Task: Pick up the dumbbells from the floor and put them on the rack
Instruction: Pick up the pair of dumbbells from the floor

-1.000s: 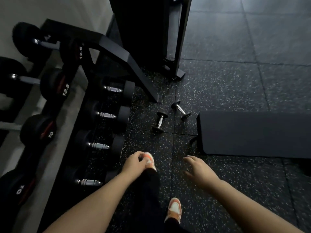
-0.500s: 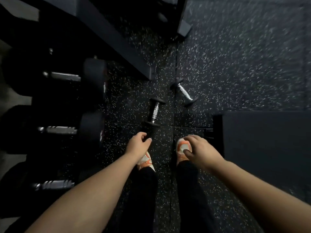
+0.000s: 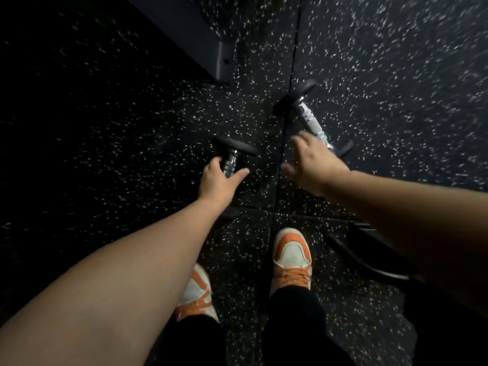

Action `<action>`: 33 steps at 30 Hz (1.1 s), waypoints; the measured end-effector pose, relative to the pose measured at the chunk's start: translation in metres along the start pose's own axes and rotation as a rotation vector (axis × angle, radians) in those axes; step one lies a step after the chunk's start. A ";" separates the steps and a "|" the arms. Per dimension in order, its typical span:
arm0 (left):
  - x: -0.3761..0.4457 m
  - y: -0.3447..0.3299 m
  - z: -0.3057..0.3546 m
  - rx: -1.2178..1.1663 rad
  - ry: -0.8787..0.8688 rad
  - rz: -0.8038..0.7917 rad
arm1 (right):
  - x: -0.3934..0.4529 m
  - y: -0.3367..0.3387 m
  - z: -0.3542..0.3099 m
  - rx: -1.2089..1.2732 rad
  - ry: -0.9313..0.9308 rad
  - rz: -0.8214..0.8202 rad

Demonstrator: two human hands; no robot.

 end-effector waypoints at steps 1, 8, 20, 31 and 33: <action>0.012 -0.012 -0.002 -0.028 0.019 0.001 | 0.018 -0.002 0.006 0.028 -0.036 0.050; 0.047 -0.051 -0.027 -0.060 -0.011 0.088 | 0.110 -0.024 0.039 0.219 -0.254 0.212; 0.016 -0.009 0.006 -0.172 0.052 0.131 | 0.067 -0.005 0.011 0.466 -0.224 0.168; -0.148 0.167 0.077 -0.485 0.129 0.323 | -0.080 0.161 -0.117 0.634 -0.190 0.189; -0.186 0.200 0.083 -0.509 0.132 0.335 | -0.112 0.193 -0.137 0.611 -0.159 0.201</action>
Point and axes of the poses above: each hand's wrist, its own x-axis towards the middle knuckle, its own y-axis out of the back of the hand, z = x × y, the point moved 2 cm from there along x, towards the middle knuckle, and after that the axes turned 8 degrees about z, right-handed, at the moved point
